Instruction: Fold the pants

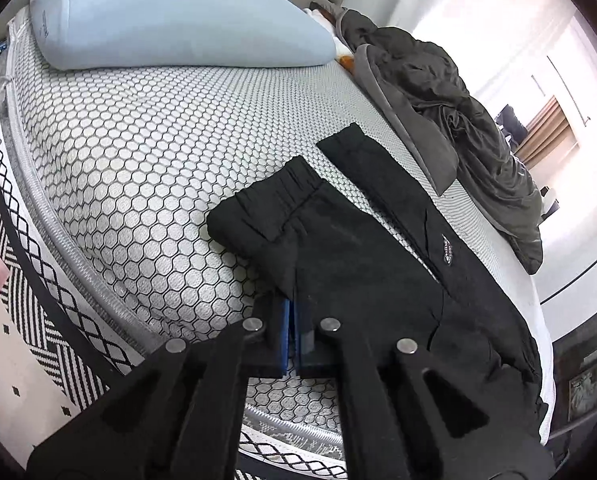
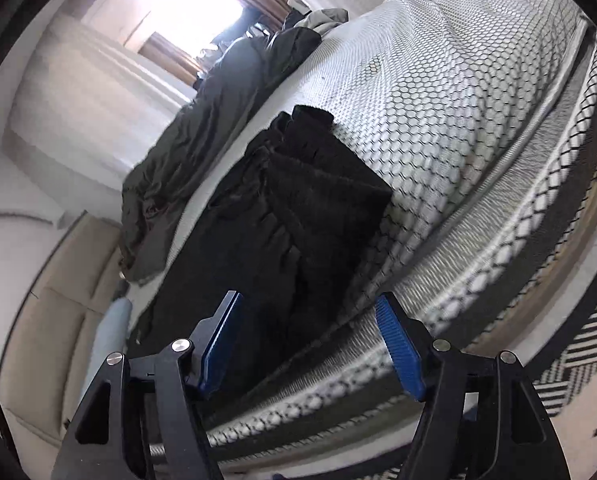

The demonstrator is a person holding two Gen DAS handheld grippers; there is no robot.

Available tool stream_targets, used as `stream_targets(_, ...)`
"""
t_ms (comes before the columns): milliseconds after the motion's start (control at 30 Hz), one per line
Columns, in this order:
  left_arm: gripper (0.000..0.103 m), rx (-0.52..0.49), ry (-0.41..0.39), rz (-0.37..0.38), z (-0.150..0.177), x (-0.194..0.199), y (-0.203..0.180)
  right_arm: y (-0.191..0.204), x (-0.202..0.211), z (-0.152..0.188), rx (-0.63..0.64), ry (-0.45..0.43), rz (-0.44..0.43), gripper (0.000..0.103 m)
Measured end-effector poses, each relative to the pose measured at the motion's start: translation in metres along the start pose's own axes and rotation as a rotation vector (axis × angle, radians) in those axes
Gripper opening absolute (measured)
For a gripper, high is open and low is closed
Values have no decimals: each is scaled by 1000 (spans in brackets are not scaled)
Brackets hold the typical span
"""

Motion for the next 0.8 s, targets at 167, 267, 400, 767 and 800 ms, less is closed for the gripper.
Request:
stream_targets(167,0,2,2,-6,1,1,-1,3,-16,-20,-22,-31,14,19)
stream_targets(267,0,-5,-9,-6,8,6,3,3,1,-13,-2,-82,43,9)
stream_targets(400,0,-3,8,-19,19,0,11,-10,16,5,-21,-79,21,9)
stream_targets(767,0,-76,-100,37,-47,31,-52,81,54,-51,129,-227,-16,9)
stream_targets(800,0,-83,-112,37,-58,31,-62,90,55,-60,142,-236,-11,9)
Point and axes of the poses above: each gripper's, at about its wrist camera, not at the fingertips, and x roughly against the way its jaws point, y to its left, z to its underside, the point moved 10 cm from there along -x, roughly the way its jaws point, and after that the axes turned 14 degrees about y, right-handed, at the moved point
